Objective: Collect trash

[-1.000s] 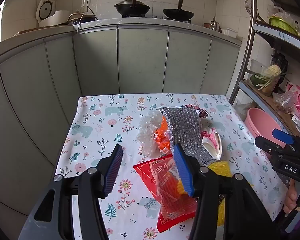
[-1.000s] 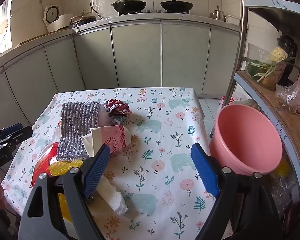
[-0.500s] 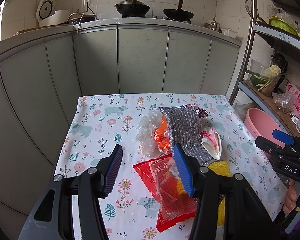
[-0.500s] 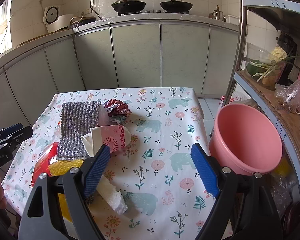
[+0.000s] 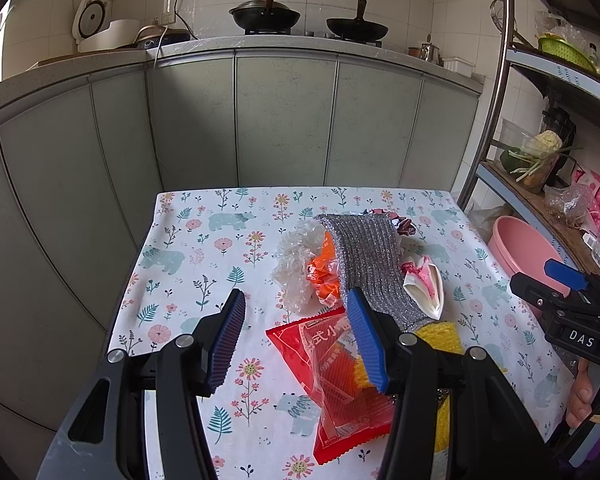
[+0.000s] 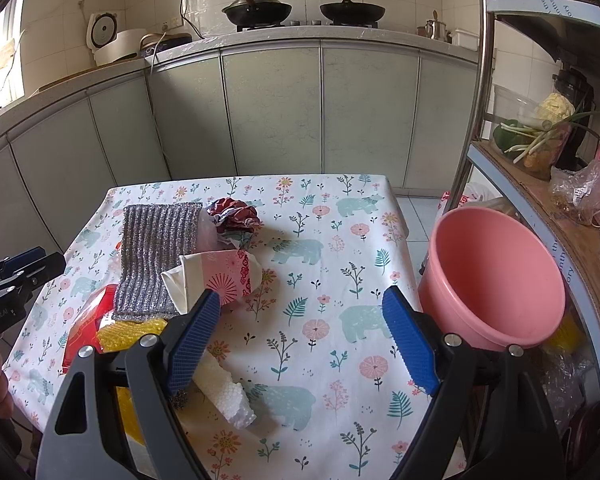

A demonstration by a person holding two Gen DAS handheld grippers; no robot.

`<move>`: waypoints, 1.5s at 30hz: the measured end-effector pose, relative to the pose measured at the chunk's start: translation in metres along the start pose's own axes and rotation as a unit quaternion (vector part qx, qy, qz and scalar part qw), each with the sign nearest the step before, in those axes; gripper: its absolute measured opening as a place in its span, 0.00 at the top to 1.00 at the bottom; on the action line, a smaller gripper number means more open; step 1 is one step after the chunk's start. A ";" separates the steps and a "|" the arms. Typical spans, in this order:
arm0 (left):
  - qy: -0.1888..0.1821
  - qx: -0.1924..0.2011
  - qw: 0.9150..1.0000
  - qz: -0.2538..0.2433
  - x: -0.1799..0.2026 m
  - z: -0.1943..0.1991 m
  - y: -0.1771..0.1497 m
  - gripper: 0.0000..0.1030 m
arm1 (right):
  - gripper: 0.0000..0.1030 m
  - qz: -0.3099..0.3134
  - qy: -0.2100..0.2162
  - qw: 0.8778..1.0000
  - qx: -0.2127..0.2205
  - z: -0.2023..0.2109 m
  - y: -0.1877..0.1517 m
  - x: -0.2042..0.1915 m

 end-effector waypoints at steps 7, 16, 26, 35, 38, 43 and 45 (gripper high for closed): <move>0.001 0.000 1.000 0.000 0.000 0.000 0.000 0.49 | 0.18 0.000 0.000 1.000 0.000 0.000 0.000 -0.001; 0.001 0.000 1.000 -0.001 0.000 0.001 0.001 0.49 | 0.18 0.000 0.000 1.000 0.000 0.000 0.000 -0.001; 0.001 0.000 1.000 -0.001 0.000 0.001 0.001 0.49 | 0.18 -0.001 0.000 1.000 0.000 0.000 0.000 -0.001; -0.007 -0.002 1.000 0.000 0.002 0.000 -0.001 0.47 | 0.18 0.003 0.008 1.000 0.003 -0.001 -0.001 -0.003; -0.017 -0.005 1.000 0.003 0.000 0.003 -0.003 0.44 | 0.18 0.003 0.011 1.000 0.004 0.000 -0.001 -0.003; -0.060 -0.021 0.998 0.017 -0.006 0.008 -0.013 0.43 | 0.20 0.005 0.022 1.000 0.002 0.002 -0.004 0.000; -0.074 -0.027 0.997 0.015 -0.005 0.013 -0.019 0.43 | 0.29 0.005 0.032 0.999 -0.008 0.001 -0.007 0.000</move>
Point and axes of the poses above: each gripper's, at about its wrist camera, not at the fingertips, and z roughly against the way its jaws point, x to its right, y to its top, the point moved 10 cm from there along -z, roughly the way its jaws point, and after that the axes turned 5 degrees about -y, right-handed, at the moved point
